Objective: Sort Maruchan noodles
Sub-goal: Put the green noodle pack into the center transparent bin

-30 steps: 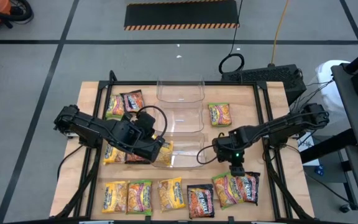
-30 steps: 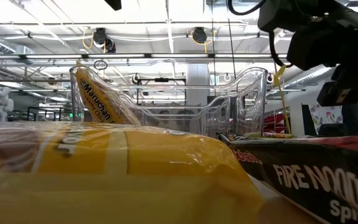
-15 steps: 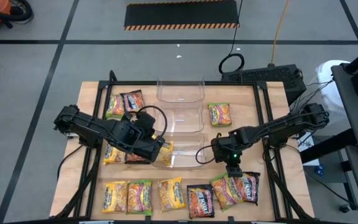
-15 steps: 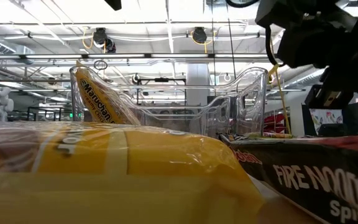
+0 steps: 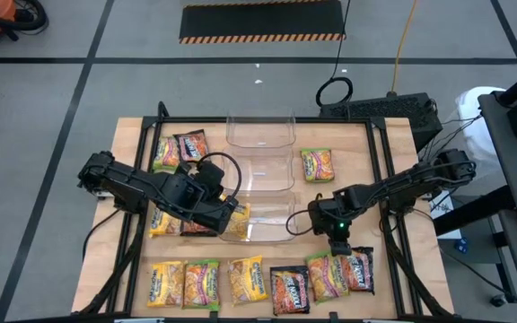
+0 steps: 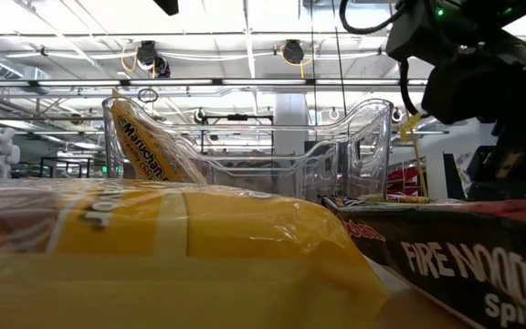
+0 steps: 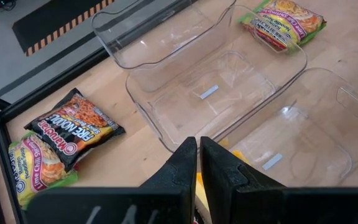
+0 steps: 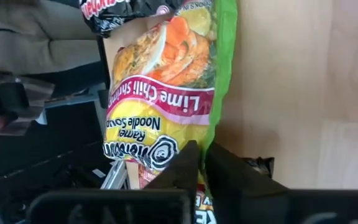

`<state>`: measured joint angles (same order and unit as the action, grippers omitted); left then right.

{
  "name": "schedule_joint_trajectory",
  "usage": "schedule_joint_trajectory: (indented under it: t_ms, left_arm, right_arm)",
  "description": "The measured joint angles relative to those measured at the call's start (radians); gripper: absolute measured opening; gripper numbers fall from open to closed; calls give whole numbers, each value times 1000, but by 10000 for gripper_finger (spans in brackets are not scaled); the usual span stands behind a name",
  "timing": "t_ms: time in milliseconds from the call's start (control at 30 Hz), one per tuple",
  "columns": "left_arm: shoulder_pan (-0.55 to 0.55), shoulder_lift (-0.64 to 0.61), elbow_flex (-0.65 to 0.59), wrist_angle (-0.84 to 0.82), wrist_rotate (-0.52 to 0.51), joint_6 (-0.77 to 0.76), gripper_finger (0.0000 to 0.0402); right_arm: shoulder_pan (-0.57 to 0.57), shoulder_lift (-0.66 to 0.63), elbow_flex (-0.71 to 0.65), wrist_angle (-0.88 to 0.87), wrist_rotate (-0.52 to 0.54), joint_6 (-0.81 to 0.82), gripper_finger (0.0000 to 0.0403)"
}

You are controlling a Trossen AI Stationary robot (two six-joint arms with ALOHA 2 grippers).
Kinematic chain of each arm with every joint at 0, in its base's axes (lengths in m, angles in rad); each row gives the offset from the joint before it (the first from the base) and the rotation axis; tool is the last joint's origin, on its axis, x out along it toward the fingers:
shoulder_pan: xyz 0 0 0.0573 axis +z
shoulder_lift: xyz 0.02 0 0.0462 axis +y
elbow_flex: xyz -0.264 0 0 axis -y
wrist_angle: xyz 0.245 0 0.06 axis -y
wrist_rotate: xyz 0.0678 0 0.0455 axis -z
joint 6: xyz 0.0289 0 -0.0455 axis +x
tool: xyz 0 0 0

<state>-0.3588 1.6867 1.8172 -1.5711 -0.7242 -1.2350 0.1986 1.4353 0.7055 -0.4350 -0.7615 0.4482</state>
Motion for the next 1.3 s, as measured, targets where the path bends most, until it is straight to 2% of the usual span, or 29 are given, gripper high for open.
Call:
schedule_joint_trajectory:
  t_ms: [367,733,1133,1300]
  left_arm:
    - [0,0,0,0,0,-6,28]
    - [0,0,0,1,0,-35,28]
    - [0,0,0,1,0,-53,28]
    - [0,0,0,2,0,-57,28]
  right_arm:
    - [0,-23,20,12,29,-122,0]
    - [-5,-198,26,13,272,-198,0]
    - [-5,-333,26,-7,605,-200,0]
    - [-5,-379,26,-34,675,-200,0]
